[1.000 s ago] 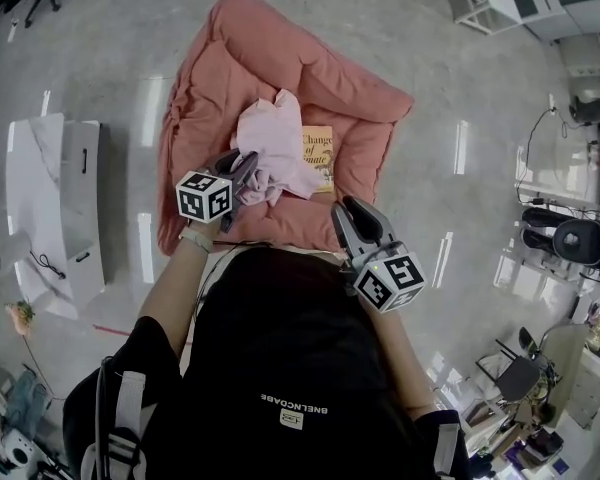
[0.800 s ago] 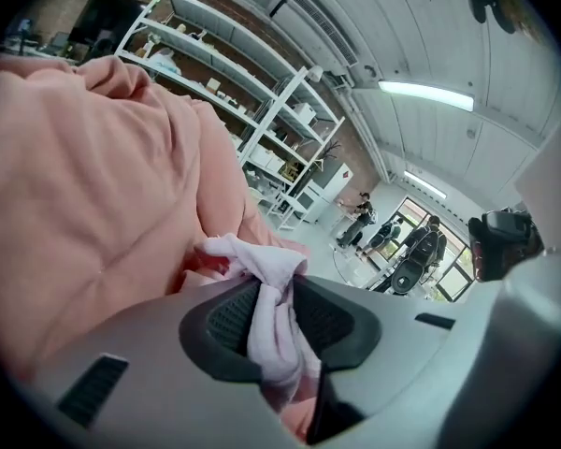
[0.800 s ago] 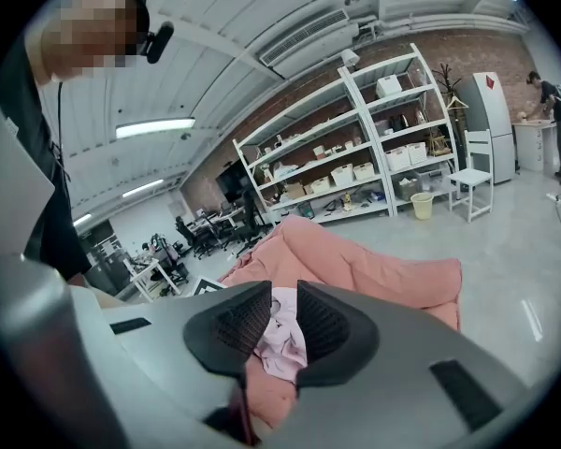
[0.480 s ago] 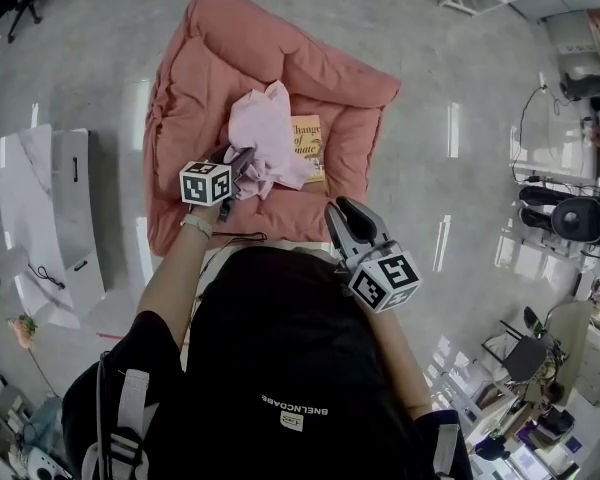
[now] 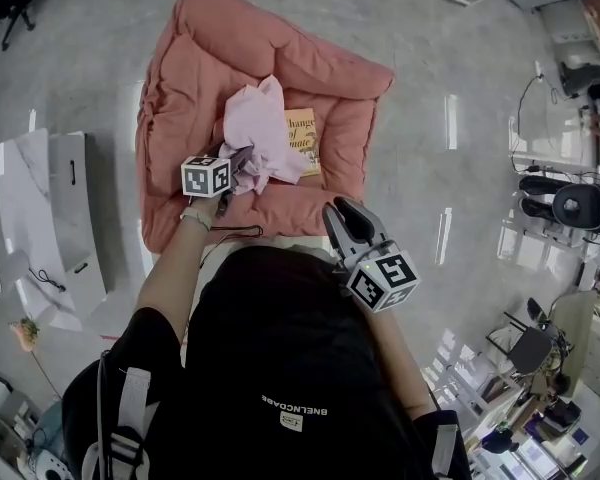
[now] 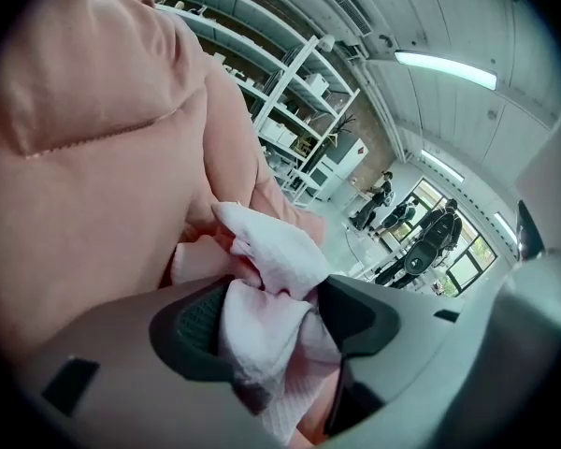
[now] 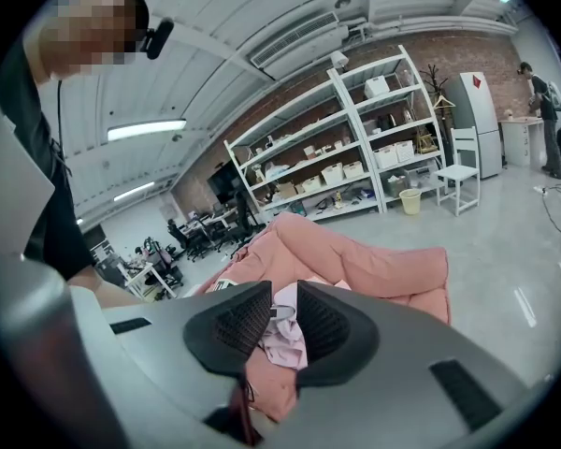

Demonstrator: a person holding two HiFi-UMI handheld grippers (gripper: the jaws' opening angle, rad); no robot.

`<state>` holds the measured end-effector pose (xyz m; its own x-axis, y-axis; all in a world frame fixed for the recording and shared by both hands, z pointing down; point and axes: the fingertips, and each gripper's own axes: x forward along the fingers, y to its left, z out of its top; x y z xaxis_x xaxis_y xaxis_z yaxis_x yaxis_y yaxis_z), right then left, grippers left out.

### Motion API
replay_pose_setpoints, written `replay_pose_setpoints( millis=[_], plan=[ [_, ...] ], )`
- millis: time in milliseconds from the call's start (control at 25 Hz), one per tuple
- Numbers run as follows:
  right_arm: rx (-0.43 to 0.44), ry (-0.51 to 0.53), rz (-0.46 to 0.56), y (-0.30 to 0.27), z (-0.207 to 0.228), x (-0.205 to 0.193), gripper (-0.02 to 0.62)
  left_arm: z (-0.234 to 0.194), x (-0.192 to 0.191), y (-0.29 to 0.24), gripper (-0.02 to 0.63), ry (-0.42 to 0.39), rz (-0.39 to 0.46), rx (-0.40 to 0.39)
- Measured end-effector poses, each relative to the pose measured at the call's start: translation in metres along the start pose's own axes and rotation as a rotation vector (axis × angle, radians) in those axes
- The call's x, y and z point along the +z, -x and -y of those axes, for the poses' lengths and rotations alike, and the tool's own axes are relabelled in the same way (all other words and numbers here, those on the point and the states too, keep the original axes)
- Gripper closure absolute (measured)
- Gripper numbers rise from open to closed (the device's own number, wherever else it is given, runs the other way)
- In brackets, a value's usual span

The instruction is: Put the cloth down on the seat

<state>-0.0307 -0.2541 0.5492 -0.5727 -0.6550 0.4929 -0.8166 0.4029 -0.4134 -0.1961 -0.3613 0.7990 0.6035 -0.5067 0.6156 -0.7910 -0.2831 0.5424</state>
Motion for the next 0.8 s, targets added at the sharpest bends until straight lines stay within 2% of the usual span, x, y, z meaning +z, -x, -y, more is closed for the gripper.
replay_pose_setpoints(
  millis=[160, 280, 600, 800],
  plan=[
    [-0.002, -0.004, 0.012, 0.010, 0.004, -0.002, 0.494, 0.009, 0.008, 0.009, 0.334, 0.023, 0.027, 0.019],
    [-0.007, -0.009, 0.023, 0.018, 0.007, -0.004, 0.494, 0.016, 0.016, 0.022, 0.334, 0.009, 0.055, 0.042],
    [-0.014, -0.014, 0.050, 0.038, 0.011, -0.009, 0.494, 0.040, 0.038, 0.053, 0.334, -0.077, 0.142, 0.092],
    [-0.050, 0.018, 0.080, 0.063, 0.018, -0.011, 0.494, 0.084, 0.058, 0.067, 0.336, -0.160, 0.207, 0.047]
  ],
)
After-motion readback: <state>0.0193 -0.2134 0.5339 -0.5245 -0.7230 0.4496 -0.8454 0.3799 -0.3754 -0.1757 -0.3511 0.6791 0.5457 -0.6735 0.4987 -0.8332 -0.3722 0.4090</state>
